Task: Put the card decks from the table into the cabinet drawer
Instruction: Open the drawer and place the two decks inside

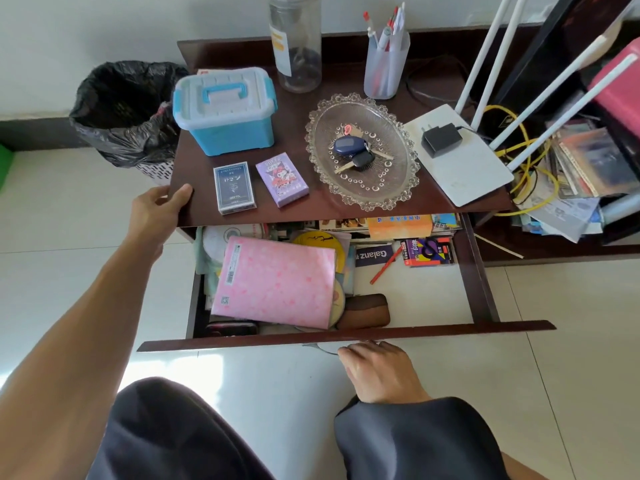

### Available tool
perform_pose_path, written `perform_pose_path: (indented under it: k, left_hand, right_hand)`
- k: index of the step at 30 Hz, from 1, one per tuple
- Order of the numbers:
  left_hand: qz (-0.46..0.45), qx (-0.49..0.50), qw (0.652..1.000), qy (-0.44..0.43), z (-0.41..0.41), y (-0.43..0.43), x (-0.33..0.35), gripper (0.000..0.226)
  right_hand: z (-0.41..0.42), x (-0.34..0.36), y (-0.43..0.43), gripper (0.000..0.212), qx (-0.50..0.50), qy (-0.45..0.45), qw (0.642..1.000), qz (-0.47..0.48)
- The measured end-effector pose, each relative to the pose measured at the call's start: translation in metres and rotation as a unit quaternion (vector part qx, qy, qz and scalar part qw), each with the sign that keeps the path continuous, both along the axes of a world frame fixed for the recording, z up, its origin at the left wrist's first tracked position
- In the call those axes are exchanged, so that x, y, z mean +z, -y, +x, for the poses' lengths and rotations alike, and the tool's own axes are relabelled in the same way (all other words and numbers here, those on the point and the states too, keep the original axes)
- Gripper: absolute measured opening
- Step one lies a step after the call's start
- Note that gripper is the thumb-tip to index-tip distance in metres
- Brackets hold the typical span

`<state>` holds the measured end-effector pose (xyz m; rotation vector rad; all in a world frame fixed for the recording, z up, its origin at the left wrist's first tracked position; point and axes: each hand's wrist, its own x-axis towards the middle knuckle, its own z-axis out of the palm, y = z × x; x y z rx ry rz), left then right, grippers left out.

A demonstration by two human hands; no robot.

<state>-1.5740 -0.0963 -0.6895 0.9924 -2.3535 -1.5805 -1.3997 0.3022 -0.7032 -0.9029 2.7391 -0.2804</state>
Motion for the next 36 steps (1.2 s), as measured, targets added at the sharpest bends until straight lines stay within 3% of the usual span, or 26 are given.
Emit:
perform_pose_path:
  k: [2, 4, 6, 8, 11, 14, 19, 27, 36]
  left_hand:
    - [-0.019, -0.01, 1.0, 0.009, 0.002, -0.006, 0.003, 0.061]
    - [-0.064, -0.02, 0.997, 0.028, 0.006, -0.015, 0.008, 0.057]
    - [-0.154, 0.001, 0.988, 0.027, 0.01, -0.026, 0.016, 0.054]
    - [-0.211, 0.018, 0.977, -0.017, 0.013, -0.043, 0.029, 0.052]
    - [-0.252, -0.053, 0.965, -0.047, 0.014, -0.075, 0.042, 0.051]
    - [-0.304, -0.108, 0.947, 0.006, 0.012, -0.102, 0.045, 0.062]
    - [-0.305, -0.124, 0.941, 0.081, -0.002, -0.116, 0.045, 0.074]
    - [-0.32, -0.146, 0.923, 0.155, -0.019, -0.112, 0.043, 0.083]
    - [-0.309, -0.161, 0.916, 0.198, -0.028, -0.1, 0.044, 0.089]
  right_hand:
    - [-0.007, 0.016, -0.01, 0.011, -0.07, 0.107, 0.99, -0.067]
    - [-0.02, 0.042, -0.024, 0.018, -0.139, 0.268, 0.935, -0.185]
    - [-0.039, 0.074, -0.03, 0.013, -0.181, 0.29, 0.889, -0.305]
    - [-0.065, 0.099, -0.022, 0.014, -0.186, 0.235, 0.885, -0.355]
    - [-0.115, 0.119, 0.012, 0.011, -0.154, 0.132, 0.929, -0.308]
    - [-0.163, 0.124, 0.057, 0.031, -0.094, 0.046, 0.973, -0.204]
    - [-0.213, 0.117, 0.12, 0.049, -0.029, -0.085, 0.994, -0.067]
    - [-0.248, 0.1, 0.152, 0.059, -0.028, -0.115, 0.988, 0.099]
    - [-0.266, 0.088, 0.165, 0.072, -0.044, -0.04, 0.99, 0.129]
